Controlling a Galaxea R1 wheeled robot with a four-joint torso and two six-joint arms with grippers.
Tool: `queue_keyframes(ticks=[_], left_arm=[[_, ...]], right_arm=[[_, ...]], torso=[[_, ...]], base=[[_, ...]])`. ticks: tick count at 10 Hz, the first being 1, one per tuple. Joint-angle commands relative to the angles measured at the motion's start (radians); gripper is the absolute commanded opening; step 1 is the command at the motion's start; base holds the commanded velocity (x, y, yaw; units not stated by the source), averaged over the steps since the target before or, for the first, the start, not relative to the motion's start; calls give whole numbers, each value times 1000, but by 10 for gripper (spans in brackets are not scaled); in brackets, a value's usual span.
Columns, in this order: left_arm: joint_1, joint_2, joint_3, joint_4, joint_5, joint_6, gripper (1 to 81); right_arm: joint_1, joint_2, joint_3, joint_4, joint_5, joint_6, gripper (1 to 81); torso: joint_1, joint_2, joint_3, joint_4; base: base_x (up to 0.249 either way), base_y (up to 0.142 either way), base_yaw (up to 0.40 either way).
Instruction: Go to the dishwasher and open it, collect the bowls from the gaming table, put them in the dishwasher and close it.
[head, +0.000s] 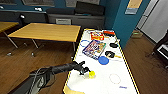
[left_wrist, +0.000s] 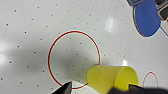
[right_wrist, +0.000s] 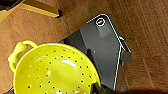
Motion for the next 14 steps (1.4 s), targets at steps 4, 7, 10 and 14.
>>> queue_keyframes(ticks=[4, 7, 10, 14], left_arm=[[-119, 24, -2, 13, 26, 5, 811], [-91, 35, -14, 31, 28, 5, 811], [-55, 40, -18, 54, 28, 6, 811], [-102, -66, 221, 143, 17, 2, 10]], right_arm=[[27, -44, 9, -13, -69, 0, 10], [29, -44, 7, -13, -70, 0, 10], [32, -42, 4, -10, -76, 0, 10], [46, -39, 4, -15, -107, 2, 10]], torso=[[0, 0, 0, 0], [0, 0, 0, 0], [0, 0, 0, 0], [0, 0, 0, 0]], base=[[0, 0, 0], [0, 0, 0], [0, 0, 0], [0, 0, 0]])
